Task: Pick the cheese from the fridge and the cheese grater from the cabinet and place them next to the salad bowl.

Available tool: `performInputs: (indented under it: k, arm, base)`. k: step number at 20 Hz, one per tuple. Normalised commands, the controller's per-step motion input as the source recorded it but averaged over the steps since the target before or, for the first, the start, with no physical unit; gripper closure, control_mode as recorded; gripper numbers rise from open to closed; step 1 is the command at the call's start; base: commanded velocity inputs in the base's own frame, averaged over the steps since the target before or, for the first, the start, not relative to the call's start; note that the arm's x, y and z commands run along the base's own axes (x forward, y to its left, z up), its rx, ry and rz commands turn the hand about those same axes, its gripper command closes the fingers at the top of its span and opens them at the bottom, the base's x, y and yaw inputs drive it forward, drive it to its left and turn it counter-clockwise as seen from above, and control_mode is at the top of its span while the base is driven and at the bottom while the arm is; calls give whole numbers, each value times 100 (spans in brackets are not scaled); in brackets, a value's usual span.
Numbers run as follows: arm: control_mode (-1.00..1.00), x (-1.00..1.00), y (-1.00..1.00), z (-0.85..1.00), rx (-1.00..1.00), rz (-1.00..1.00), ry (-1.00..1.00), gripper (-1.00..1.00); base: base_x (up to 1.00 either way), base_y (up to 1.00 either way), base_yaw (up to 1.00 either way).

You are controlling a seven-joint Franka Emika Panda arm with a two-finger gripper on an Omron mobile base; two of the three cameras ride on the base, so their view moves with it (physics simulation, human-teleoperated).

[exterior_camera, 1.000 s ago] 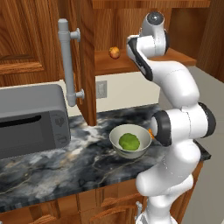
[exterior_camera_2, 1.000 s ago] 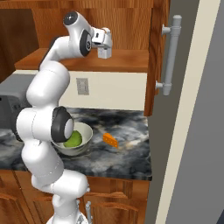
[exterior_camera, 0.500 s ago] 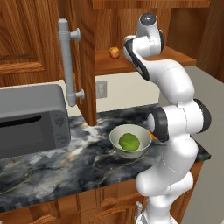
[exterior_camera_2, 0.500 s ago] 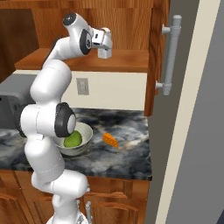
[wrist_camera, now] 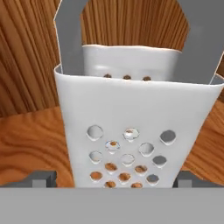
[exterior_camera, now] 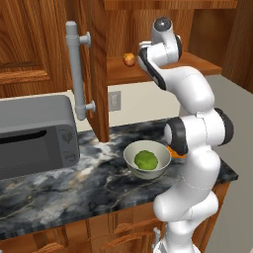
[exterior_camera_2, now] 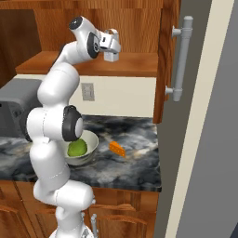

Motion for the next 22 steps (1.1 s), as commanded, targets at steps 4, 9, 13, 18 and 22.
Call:
performInputs:
  k: [4,9,13,18,22]
  arm:
    - [-100,25,0,-4,0,-9,0,-100]
    - [-100,9,0,-1,0,-7,0,-100]
    - [-100,0,0,0,0,0,0,100]
    - [-100,0,0,0,0,0,0,100]
    - [-100,-14,0,0,0,0,0,100]
  base:
    - [0,0,0]
    - [0,0,0]
    - [0,0,0]
    - [0,0,0]
    - [0,0,0]
